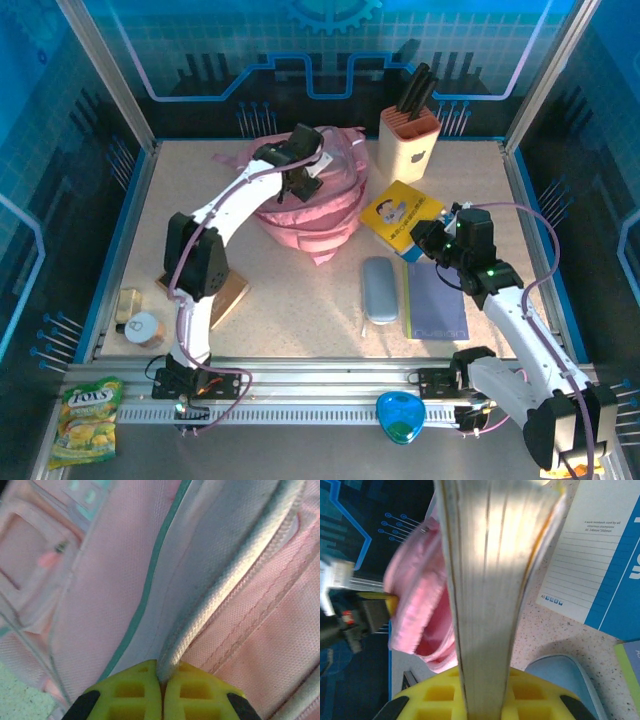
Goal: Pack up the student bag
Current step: Open the student bag at the top-center of the table, then place the book in the student bag.
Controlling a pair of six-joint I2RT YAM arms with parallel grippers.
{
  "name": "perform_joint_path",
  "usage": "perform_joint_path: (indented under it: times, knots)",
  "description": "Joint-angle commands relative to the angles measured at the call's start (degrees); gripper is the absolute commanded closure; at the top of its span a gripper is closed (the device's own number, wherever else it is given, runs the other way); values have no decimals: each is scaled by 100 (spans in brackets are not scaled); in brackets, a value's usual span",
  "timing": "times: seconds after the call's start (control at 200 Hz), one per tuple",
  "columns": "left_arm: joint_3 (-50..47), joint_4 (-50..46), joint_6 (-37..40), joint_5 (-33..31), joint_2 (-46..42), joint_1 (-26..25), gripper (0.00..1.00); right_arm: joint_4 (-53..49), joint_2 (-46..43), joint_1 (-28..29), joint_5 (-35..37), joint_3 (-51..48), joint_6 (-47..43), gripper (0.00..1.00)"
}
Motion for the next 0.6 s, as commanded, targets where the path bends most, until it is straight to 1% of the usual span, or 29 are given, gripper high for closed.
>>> perform_joint_path:
  times: [0.0,0.11,0.285,0.46,0.595]
  knots:
    - [117,536,-652,51,-536,-4,100,550,-37,-47,-299,253,168,94]
    - [125,777,-819,35,-603,-47,100,821,89,92,-427,305,346,94]
    - [160,957,-995,7,-751,-179,100,1155,349,391,-296,310,569,94]
    - [152,1144,-1131,-18,-955,-324,100,1848,1102,927,-291,464,886,94]
    - [102,1219,-1253,-115,-1090,-346,100,2663,1741,1165,-246,678,1180,94]
